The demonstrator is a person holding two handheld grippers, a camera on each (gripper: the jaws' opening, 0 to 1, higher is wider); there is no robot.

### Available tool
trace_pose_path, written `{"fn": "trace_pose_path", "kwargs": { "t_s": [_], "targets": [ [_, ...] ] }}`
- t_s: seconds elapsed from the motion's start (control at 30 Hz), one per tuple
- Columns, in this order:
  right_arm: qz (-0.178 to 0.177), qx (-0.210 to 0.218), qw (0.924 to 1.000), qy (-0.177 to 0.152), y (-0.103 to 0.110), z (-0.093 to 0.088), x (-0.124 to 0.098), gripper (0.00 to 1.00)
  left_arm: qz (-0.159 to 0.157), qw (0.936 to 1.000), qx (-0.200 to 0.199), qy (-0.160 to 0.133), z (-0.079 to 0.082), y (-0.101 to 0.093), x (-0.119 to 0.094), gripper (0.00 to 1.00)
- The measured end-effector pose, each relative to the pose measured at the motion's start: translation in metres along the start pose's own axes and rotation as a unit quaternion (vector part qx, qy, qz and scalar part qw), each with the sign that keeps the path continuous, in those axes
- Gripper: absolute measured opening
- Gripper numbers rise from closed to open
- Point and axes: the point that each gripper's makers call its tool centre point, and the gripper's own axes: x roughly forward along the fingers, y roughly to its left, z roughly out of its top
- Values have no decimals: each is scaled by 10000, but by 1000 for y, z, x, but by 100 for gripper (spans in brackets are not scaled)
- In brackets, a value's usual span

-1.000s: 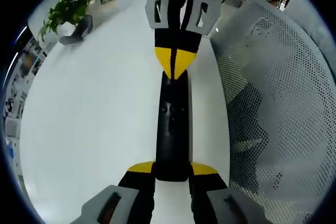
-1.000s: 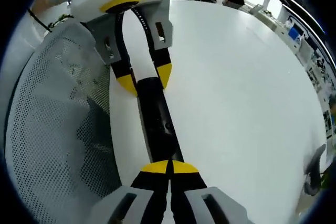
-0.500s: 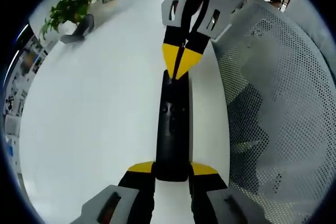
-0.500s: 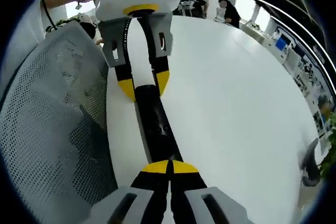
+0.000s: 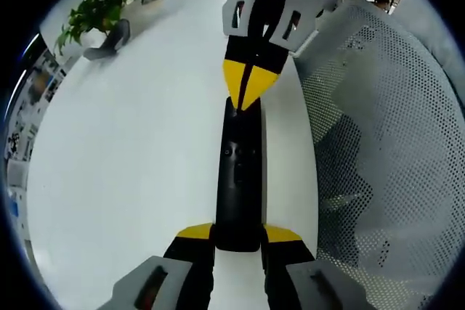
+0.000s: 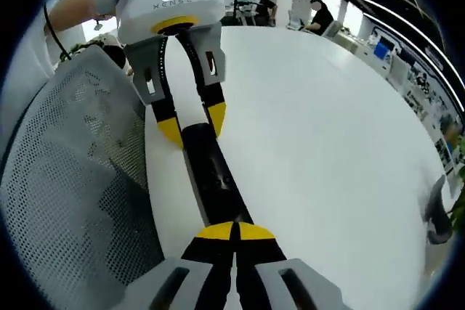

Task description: Press the specified remote control buttons in sequence, fully releasing each button before pressing the next.

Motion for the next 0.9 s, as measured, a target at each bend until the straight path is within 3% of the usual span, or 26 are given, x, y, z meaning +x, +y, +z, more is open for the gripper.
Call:
{"fn": "trace_pose_path", "kwargs": {
  "t_s": [0.07,0.17,0.57,0.9],
  "targets": [
    [-141,-269,9995,-101,1,3,1,0,-10,10000,11,0,0,0,0,24],
    [-177,-272,9992,-216,4,8,5,0,-5,10000,-3,-16,0,0,0,24],
    [98,-625,9980,6,7,8,6,0,-20,10000,29,-36,0,0,0,24],
    [207,-456,9981,357,4,10,9,0,-65,9999,114,-61,0,0,1,24]
  ]
}}
